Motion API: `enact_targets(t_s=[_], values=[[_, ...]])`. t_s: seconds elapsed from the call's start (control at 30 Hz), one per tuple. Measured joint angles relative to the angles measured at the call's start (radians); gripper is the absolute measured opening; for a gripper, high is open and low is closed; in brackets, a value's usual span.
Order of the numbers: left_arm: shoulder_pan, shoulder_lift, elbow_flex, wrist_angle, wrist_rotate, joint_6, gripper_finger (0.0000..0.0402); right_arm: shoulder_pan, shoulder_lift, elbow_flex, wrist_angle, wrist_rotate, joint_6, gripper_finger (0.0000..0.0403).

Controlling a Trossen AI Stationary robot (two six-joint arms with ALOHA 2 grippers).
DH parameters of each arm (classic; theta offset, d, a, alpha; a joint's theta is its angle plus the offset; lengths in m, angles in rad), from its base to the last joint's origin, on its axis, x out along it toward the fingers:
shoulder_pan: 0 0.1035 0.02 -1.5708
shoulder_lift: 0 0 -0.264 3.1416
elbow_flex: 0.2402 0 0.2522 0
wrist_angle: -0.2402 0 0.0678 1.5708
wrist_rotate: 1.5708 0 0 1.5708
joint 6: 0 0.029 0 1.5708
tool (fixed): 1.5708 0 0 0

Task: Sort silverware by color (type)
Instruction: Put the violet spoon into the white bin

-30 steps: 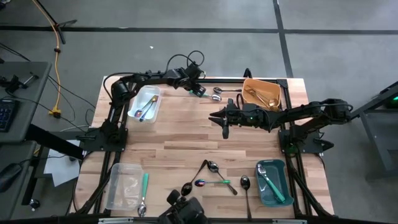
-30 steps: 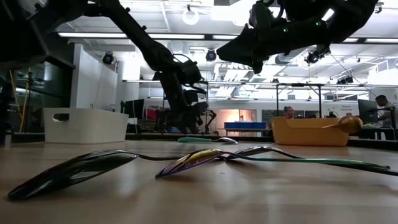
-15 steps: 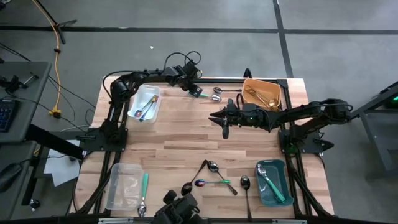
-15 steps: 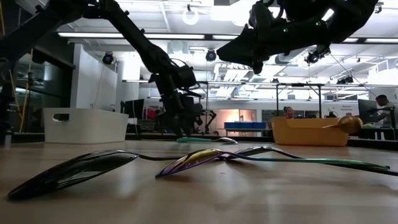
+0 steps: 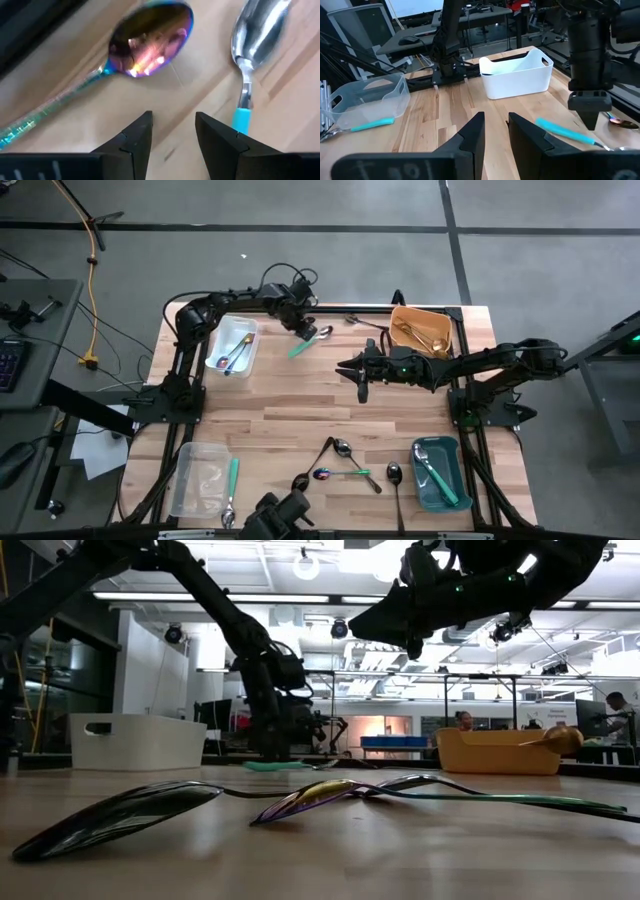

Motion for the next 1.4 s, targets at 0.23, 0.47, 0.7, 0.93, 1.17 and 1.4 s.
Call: enact_targets(t_s=[0.23, 0.47, 0.7, 0.93, 1.17, 1.4], values=[[-0.002, -0.064, -0.004, 0.001, -0.005, 0.015, 0.0141, 0.000, 0.000, 0.000, 0.000, 0.000, -0.001, 0.0081], [0.005, -0.076, -0.002, 0.101, -0.260, 0.090, 0.0134, 0.000, 0.000, 0.000, 0.000, 0.000, 0.001, 0.0081], [0.027, -0.028, -0.002, 0.128, -0.232, 0.240, 0.0131, 0.000, 0.000, 0.000, -0.001, 0.000, 0.000, 0.0081], [0.060, -0.010, -0.002, 0.097, -0.164, 0.327, 0.0131, 0.000, 0.000, 0.000, -0.001, 0.000, -0.001, 0.0081], [0.075, -0.009, -0.002, 0.095, -0.149, 0.352, 0.0131, 0.000, 0.000, 0.000, -0.002, 0.000, -0.001, 0.0081], [0.075, 0.021, 0.004, 0.076, -0.155, 0.373, 0.0131, 0.000, 0.000, 0.000, -0.004, 0.000, 0.009, 0.0081]])
